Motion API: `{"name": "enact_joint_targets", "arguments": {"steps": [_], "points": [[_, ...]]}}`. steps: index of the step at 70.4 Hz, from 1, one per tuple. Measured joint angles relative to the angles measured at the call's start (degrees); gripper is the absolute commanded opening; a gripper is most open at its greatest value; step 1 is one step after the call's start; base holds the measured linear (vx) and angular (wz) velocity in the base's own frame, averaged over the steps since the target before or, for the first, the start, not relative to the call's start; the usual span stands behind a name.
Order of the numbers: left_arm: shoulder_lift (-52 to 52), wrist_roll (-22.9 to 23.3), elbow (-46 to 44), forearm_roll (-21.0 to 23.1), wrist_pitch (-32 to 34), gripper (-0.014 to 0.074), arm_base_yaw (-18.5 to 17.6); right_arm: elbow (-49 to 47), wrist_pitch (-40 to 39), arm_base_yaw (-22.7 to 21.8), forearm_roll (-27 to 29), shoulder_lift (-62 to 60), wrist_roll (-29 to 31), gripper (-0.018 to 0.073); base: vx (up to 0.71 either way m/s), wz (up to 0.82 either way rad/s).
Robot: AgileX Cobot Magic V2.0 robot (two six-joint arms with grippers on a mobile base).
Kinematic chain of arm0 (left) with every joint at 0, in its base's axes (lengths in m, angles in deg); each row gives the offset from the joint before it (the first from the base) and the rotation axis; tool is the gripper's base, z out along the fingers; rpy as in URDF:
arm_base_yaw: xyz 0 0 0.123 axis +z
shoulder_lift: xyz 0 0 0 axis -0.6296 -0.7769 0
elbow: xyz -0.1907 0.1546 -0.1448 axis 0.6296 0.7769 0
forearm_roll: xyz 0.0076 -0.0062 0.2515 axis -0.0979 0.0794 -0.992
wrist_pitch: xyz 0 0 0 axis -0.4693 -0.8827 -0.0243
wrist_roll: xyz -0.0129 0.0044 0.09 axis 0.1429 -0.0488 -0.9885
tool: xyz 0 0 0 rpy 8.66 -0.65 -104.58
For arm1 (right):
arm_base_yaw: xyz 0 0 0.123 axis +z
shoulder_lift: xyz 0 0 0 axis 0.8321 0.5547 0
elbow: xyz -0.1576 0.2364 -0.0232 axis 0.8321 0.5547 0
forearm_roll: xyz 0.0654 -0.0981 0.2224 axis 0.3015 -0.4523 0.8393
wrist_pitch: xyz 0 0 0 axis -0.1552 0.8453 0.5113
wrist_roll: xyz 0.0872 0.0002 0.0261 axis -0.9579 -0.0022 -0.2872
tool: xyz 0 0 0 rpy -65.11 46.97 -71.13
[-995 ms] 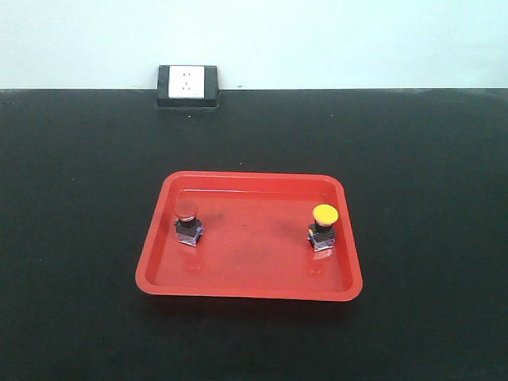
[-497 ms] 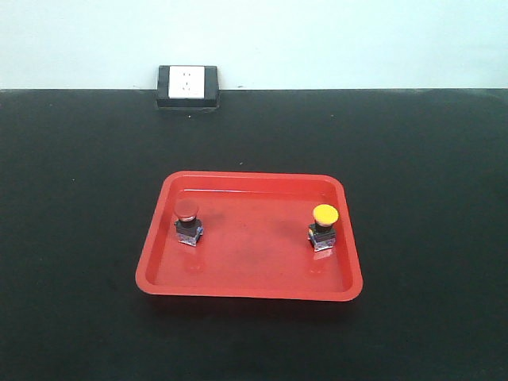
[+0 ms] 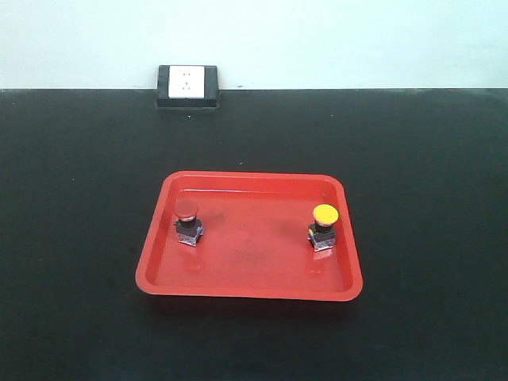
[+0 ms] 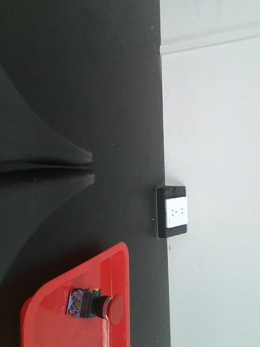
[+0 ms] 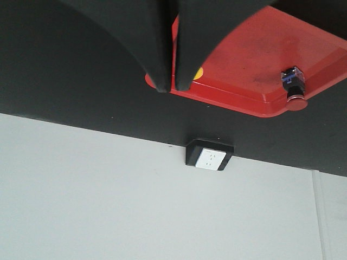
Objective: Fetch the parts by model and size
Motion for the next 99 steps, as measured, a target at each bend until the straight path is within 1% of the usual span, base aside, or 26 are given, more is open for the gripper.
{"name": "enact_joint_targets", "arguments": {"steps": [77,81,85,93,99], "points": [[0.0,0.1,0.0,0.0,0.0,-0.0007,0.0,0.0,-0.1,-0.1,0.0,0.0,0.0,-0.001,0.0,0.0],[0.0,0.1,0.0,0.0,0.0,-0.0007,0.0,0.0,-0.1,-0.7,0.0,0.0,0.0,-0.001,0.0,0.0],[0.0,0.1,0.0,0.0,0.0,-0.0007,0.0,0.0,-0.1,-2.2,0.0,0.0,0.0,-0.001,0.0,0.0],[0.0,0.1,0.0,0.0,0.0,-0.0007,0.0,0.1,-0.5,-7.0,0.0,0.0,0.0,-0.001,0.0,0.0],[0.0,0.1,0.0,0.0,0.0,-0.0007,0.0,2.0,-3.7,-10.9,0.0,0.0,0.0,-0.001,0.0,0.0]]}}
